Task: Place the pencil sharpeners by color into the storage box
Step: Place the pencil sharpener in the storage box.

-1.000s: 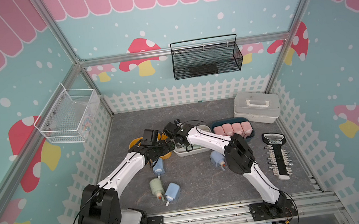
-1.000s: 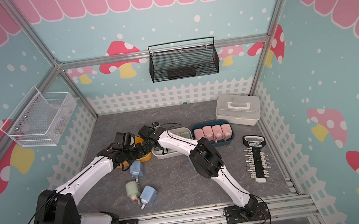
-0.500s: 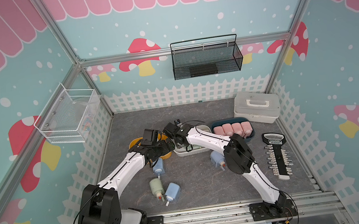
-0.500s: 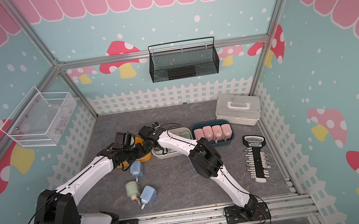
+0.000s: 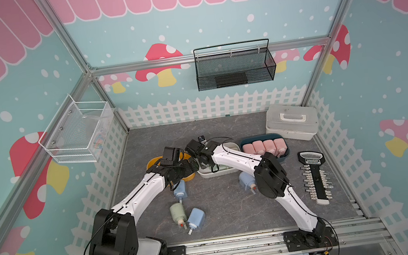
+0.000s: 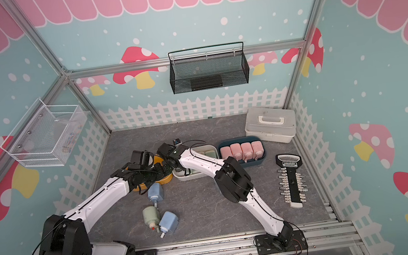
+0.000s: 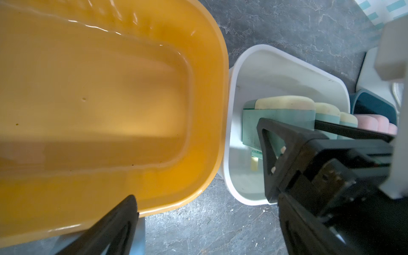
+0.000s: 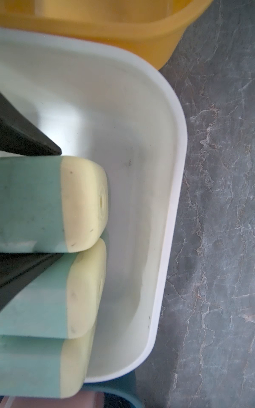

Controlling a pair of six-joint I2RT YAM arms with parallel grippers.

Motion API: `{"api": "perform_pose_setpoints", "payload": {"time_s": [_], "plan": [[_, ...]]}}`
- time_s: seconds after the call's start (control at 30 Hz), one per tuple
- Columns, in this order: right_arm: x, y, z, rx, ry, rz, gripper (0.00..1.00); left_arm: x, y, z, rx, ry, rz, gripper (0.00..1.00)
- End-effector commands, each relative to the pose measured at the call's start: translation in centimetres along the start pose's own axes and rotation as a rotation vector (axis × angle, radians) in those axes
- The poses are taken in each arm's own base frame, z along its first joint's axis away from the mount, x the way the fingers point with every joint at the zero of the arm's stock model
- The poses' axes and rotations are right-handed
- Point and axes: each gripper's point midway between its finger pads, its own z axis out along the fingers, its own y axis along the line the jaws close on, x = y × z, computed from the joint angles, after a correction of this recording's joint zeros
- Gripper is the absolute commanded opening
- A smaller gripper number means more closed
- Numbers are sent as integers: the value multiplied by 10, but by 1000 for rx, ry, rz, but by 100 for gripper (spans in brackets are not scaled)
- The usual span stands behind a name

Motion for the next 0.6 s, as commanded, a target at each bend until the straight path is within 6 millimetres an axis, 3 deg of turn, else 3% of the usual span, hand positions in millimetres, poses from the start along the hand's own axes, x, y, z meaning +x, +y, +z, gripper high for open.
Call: {"api": "perform_pose_setpoints", "payload": {"time_s": [0.0,0.23,0.37,0.57], "plan": [[-7,3,-15,-29,-11,-19,64,-5,-3,-2,9,-7,-3,99],[-16,-4,-32,-24,-51,-19,68,-6,-2,-4,7,-14,-1,99],[-20,-5,-41,-41,-76,-22,84,-6,-2,-4,6,-16,2,99],[-23,-9,-50,-49,-104,-22,87,-7,-1,-4,0,-23,2,99]]}}
